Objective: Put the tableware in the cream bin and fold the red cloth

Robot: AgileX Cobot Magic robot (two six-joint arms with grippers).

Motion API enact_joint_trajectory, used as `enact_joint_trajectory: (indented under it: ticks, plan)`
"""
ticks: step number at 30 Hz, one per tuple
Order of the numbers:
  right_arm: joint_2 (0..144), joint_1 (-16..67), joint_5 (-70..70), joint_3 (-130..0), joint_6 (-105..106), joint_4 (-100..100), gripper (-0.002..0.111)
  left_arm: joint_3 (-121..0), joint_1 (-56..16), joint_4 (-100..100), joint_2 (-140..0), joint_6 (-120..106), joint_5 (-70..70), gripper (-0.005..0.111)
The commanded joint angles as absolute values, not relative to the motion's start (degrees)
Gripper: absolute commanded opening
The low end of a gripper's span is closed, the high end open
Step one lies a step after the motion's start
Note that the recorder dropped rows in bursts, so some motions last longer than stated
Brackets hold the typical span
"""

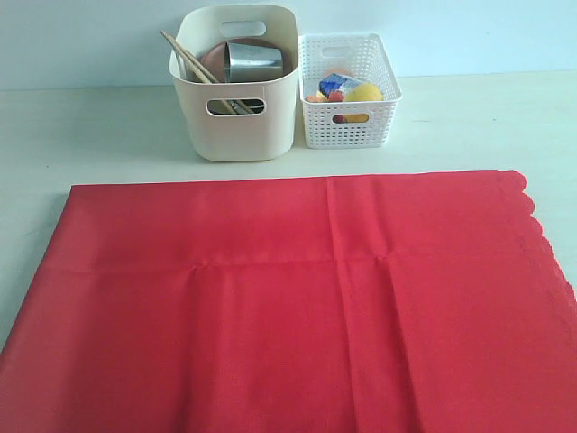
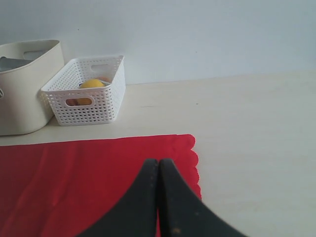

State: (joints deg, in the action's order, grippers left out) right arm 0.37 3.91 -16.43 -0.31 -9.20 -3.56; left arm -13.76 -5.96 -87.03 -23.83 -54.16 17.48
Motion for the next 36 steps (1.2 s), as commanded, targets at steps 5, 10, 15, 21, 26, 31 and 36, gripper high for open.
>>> enact_joint_trajectory:
  ticks: [5,10,15,21,26,31,36]
  plan:
    - [0.0,4.0,-16.2,0.0,-9.2,-3.4,0.0,-17.1,-5.9,-85.1,-51.8,-60.5,-9.0,0.002]
    - [0.0,4.0,-16.2,0.0,-9.2,-3.0,0.0,-17.6,-5.9,-87.1,-62.8,-61.0,-10.0,0.002]
    - [0.0,4.0,-16.2,0.0,-9.1,-3.0,0.0,-18.0,-5.9,-90.8,-68.5,-61.5,-9.3,0.002]
    - [0.0,4.0,-14.8,0.0,-9.1,-9.3,0.0,-18.0,-5.9,-90.3,-74.5,-61.9,-8.7,0.002]
    - [0.0,4.0,-14.8,0.0,-9.1,-12.7,0.0,-18.9,-5.9,-90.0,-80.5,-62.8,-8.7,0.002]
    - [0.0,4.0,-14.8,0.0,-9.1,-12.7,0.0,-21.5,-5.9,-88.2,-85.9,-66.4,-8.4,0.008]
    - [0.0,4.0,-14.8,0.0,-9.1,-12.5,0.0,-22.1,-5.9,-87.8,-87.9,-67.2,-10.0,0.054]
